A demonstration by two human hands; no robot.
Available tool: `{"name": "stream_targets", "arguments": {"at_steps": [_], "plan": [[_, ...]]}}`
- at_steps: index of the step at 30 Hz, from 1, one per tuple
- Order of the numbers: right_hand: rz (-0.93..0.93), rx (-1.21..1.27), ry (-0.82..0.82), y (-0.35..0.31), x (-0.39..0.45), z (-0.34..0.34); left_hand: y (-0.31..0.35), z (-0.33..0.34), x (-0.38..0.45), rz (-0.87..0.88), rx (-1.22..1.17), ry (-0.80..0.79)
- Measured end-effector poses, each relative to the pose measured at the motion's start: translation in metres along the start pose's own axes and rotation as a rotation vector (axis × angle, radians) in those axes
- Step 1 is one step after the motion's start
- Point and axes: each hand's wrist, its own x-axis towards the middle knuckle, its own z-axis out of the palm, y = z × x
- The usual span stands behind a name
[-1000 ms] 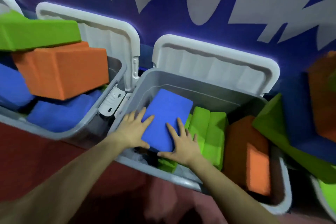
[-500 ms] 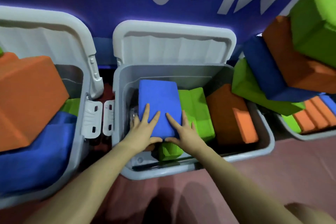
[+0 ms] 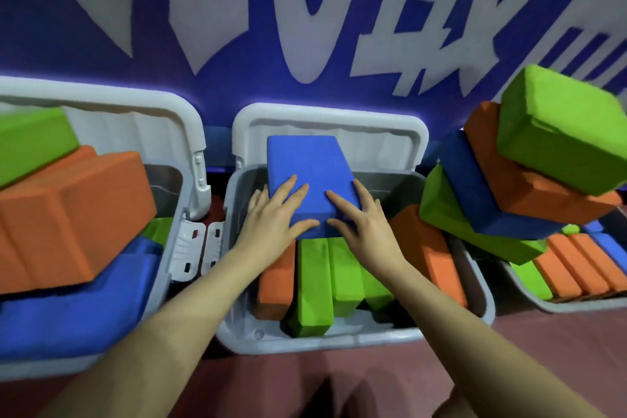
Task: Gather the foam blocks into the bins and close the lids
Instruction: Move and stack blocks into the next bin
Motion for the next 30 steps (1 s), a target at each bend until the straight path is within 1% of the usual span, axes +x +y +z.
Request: {"name": "stream_targets", "arguments": {"at_steps": [4, 7, 11, 15, 20, 23, 25, 27, 30], "plan": [[-0.116, 0.002, 0.169, -0.008, 0.023, -0.063, 0.043, -0.047, 0.031, 0.107, 0.095, 0.166], [-0.151, -0.033, 0.285, -0.012, 0.032, -0.115, 0.082, -0.078, 0.053, 0.181, 0.144, 0.267], [-0.199, -0.156, 0.46, 0.002, 0.037, -0.181, 0.141, -0.102, 0.088, 0.251, 0.141, 0.322], [-0.156, -0.241, 0.613, 0.032, 0.023, -0.236, 0.208, -0.098, 0.117, 0.323, 0.08, 0.314], [-0.051, -0.325, 0.732, 0.079, -0.003, -0.283, 0.282, -0.079, 0.147, 0.414, 0.03, 0.274], [0.041, -0.327, 0.73, 0.103, -0.012, -0.299, 0.311, -0.063, 0.162, 0.438, 0.024, 0.245], [0.104, -0.333, 0.693, 0.116, -0.019, -0.298, 0.322, -0.051, 0.166, 0.427, 0.065, 0.182], [0.17, -0.369, 0.661, 0.123, -0.025, -0.292, 0.326, -0.042, 0.168, 0.411, 0.106, 0.103], [0.217, -0.421, 0.651, 0.122, -0.03, -0.286, 0.324, -0.04, 0.163, 0.404, 0.166, 0.08]]}}
